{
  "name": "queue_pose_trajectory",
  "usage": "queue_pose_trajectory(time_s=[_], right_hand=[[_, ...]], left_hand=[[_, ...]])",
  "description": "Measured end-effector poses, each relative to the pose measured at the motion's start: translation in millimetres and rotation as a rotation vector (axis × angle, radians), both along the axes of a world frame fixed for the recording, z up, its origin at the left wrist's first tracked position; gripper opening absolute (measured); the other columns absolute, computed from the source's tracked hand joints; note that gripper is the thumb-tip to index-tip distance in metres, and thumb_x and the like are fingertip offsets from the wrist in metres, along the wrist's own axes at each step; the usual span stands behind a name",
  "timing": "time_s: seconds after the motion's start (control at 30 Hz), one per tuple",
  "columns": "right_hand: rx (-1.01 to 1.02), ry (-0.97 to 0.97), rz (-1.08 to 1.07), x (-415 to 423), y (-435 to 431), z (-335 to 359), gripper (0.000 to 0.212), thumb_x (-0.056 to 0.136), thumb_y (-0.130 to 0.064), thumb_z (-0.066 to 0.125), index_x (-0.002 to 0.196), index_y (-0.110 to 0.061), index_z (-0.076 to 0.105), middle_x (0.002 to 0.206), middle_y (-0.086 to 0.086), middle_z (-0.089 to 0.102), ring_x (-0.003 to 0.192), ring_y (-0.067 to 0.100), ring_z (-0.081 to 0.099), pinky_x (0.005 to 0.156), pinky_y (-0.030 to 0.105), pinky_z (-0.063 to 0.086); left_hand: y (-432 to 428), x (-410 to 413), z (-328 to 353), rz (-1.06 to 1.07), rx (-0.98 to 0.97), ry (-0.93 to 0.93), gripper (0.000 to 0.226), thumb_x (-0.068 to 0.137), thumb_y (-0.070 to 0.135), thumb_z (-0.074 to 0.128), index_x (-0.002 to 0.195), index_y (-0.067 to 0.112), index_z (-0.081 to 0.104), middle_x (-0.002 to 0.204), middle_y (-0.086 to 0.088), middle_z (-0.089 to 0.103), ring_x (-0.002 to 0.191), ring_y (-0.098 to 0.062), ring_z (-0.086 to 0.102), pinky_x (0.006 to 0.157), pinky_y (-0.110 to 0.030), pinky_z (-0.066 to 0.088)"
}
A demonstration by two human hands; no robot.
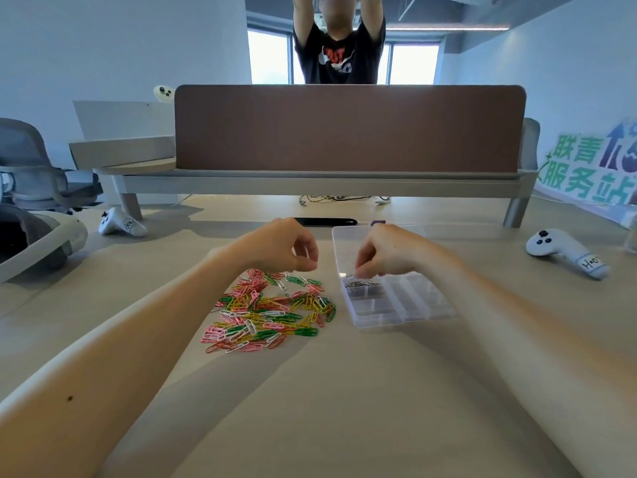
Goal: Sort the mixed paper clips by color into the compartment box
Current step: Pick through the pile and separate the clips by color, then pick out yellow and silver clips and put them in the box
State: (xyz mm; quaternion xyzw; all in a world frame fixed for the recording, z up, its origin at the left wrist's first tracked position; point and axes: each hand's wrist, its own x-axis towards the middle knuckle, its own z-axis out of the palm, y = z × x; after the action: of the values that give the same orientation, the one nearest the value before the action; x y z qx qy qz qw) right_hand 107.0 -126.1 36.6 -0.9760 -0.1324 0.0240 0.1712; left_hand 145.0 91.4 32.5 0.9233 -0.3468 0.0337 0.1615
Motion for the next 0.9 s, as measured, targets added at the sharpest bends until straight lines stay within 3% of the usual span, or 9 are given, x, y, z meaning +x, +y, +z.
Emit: queue_pose_trajectory(time_s=[0.07,0.17,0.3,0.4,0.47,0.57,0.73,0.8,0.9], right_hand=[[-0.026,0.022,-0.016,-1.6,-3.2,-3.4,0.004,0.085,-0.021,0.072,0.088,-0.021,0.075,0.073,-0.013,0.065,0.068,0.002,0.058,0.058,0.018,0.042],[0.015,-0.033,-0.017,-0.6,0.3,-2.1,0.017,0.085,-0.021,0.072,0.102,-0.018,0.076,0.083,-0.013,0.067,0.079,0.003,0.061,0.069,0.02,0.046],[0.048,-0.079,0.06,-2.1,18.5,3.9,0.02,0.086,-0.023,0.072,0.104,-0.017,0.076,0.098,-0.006,0.073,0.087,0.008,0.065,0.083,0.028,0.052],[0.007,-0.029,0.122,-2.0,38.6,1.2,0.028,0.084,-0.03,0.074,0.108,-0.017,0.074,0.103,-0.004,0.072,0.09,0.009,0.064,0.083,0.029,0.053],[-0.017,0.018,0.154,-0.2,52.2,-2.7,0.037,0.081,-0.037,0.076,0.112,-0.018,0.07,0.106,-0.005,0.07,0.091,0.009,0.062,0.079,0.026,0.051],[-0.078,0.057,0.194,2.6,70.9,-10.2,0.046,0.077,-0.041,0.078,0.118,-0.023,0.066,0.108,-0.006,0.064,0.097,0.012,0.059,0.079,0.025,0.047],[-0.075,0.04,0.237,10.6,85.4,-19.3,0.011,0.079,-0.023,0.079,0.089,-0.023,0.075,0.078,-0.014,0.064,0.078,0.006,0.062,0.066,0.024,0.048],[-0.051,0.043,0.239,13.4,85.7,-17.9,0.004,0.081,-0.022,0.077,0.081,-0.024,0.074,0.078,-0.011,0.067,0.077,0.007,0.063,0.063,0.022,0.048],[-0.008,0.11,0.233,17.1,85.9,-14.3,0.004,0.082,-0.025,0.076,0.085,-0.022,0.074,0.081,-0.004,0.072,0.071,0.009,0.066,0.057,0.021,0.048]], left_hand=[[7.8,2.9,2.0,0.027,0.049,0.028,0.004,0.086,0.024,0.069,0.09,0.024,0.069,0.087,0.008,0.068,0.082,-0.006,0.063,0.082,-0.028,0.054],[28.1,11.3,5.1,0.115,0.135,0.058,0.011,0.086,0.027,0.069,0.095,0.022,0.069,0.092,0.007,0.069,0.086,-0.007,0.064,0.085,-0.028,0.054],[54.2,22.8,0.1,0.3,0.269,0.211,0.047,0.075,0.047,0.074,0.112,0.021,0.064,0.108,0.004,0.065,0.098,-0.016,0.063,0.088,-0.037,0.055],[61.0,23.1,-4.0,0.344,0.353,0.315,0.063,0.067,0.052,0.078,0.12,0.025,0.058,0.116,0.001,0.058,0.099,-0.021,0.062,0.08,-0.034,0.058],[59.7,19.9,-1.7,0.329,0.312,0.397,0.055,0.072,0.033,0.079,0.121,0.018,0.058,0.114,-0.004,0.061,0.092,-0.024,0.066,0.075,-0.032,0.059],[56.7,15.0,2.9,0.299,0.246,0.446,0.039,0.078,0.007,0.075,0.115,0.009,0.062,0.093,-0.004,0.067,0.082,-0.023,0.068,0.074,-0.033,0.059],[67.6,17.4,6.2,0.255,0.133,0.405,0.025,0.084,0.0,0.068,0.107,0.01,0.069,0.079,0.002,0.072,0.074,-0.013,0.069,0.069,-0.024,0.058],[72.6,16.1,9.7,0.235,0.04,0.404,0.021,0.085,0.003,0.067,0.104,0.013,0.069,0.081,0.0,0.074,0.075,-0.015,0.071,0.072,-0.026,0.058],[79.1,13.0,15.7,0.22,-0.063,0.459,0.016,0.088,0.006,0.064,0.101,0.014,0.069,0.086,-0.003,0.076,0.079,-0.019,0.072,0.076,-0.031,0.059]])
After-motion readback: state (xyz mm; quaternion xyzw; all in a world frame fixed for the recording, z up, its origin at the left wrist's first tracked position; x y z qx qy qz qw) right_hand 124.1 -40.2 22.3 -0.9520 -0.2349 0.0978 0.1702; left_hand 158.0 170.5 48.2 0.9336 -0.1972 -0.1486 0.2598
